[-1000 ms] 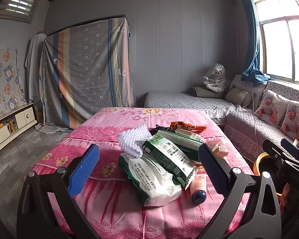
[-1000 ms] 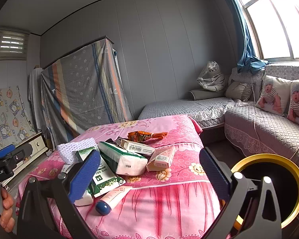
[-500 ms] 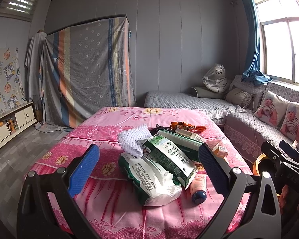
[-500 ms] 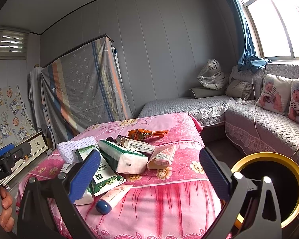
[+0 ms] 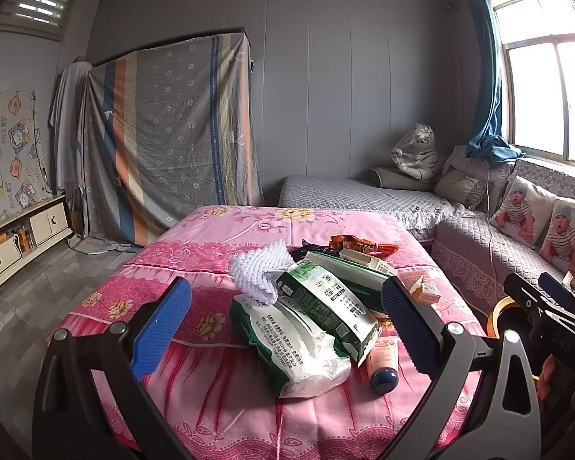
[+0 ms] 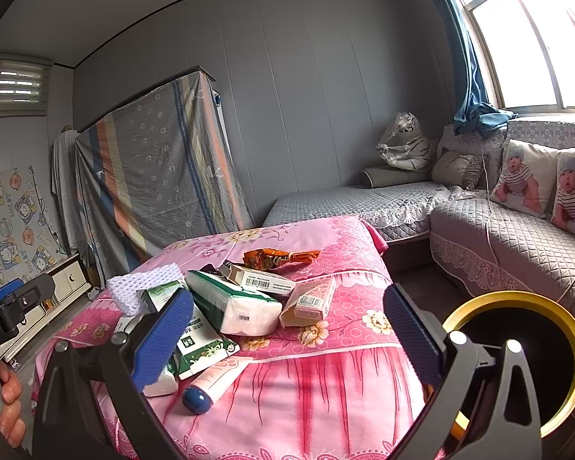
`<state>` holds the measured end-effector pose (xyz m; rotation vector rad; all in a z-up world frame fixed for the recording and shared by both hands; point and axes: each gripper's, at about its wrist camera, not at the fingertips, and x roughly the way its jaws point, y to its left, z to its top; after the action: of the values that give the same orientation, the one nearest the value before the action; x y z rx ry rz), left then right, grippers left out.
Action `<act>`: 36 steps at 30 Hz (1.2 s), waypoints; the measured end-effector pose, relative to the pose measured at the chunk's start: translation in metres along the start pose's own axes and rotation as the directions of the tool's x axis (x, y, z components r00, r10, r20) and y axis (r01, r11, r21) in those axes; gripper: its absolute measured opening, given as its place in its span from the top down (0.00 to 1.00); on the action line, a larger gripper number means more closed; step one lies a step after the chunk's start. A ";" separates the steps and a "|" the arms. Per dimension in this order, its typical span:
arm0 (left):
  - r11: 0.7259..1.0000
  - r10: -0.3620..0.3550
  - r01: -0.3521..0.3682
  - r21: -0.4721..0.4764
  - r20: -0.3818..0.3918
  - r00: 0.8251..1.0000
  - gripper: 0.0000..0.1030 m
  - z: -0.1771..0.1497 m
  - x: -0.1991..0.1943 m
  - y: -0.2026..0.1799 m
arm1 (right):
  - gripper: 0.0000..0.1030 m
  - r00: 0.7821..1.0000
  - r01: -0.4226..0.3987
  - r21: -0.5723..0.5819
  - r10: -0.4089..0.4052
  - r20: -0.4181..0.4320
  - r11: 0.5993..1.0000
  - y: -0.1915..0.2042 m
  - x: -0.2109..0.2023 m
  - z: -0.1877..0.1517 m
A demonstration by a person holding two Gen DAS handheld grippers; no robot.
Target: Collect trash
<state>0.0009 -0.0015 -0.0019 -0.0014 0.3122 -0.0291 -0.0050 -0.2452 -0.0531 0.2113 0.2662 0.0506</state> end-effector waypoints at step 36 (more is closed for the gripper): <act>1.000 0.001 -0.002 0.006 0.008 1.000 0.08 -0.001 -0.004 -0.001 | 0.07 1.000 0.017 0.028 -0.016 -0.013 0.999 -0.007 -0.001 0.003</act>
<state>-0.0028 -0.0020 -0.0019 0.0042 0.3037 -0.0285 -0.0054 -0.2532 -0.0515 0.2367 0.2813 0.0317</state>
